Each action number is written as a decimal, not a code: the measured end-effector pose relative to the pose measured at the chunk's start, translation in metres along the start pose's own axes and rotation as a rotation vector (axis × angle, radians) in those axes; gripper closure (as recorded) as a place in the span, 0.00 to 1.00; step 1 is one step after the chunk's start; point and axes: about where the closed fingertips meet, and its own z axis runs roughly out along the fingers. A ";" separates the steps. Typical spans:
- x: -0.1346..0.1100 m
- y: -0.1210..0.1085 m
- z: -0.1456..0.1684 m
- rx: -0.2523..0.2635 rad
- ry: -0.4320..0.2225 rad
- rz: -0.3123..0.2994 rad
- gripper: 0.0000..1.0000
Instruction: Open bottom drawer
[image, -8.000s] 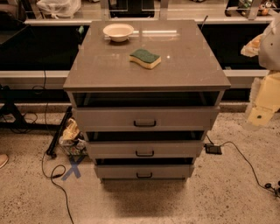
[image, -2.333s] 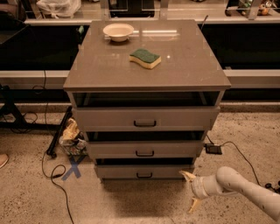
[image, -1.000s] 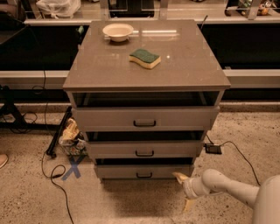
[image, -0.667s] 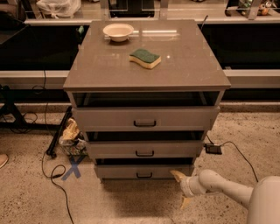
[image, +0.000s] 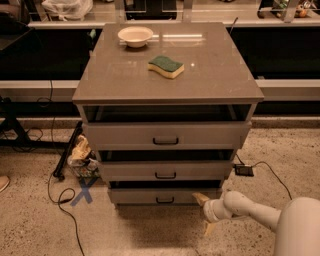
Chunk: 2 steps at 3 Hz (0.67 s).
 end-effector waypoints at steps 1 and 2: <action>0.019 -0.011 0.010 0.052 0.020 0.030 0.00; 0.034 -0.024 0.017 0.106 0.044 0.049 0.00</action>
Offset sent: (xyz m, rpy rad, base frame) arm 0.0602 -0.0309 -0.0263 -0.0004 -0.1258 -0.1665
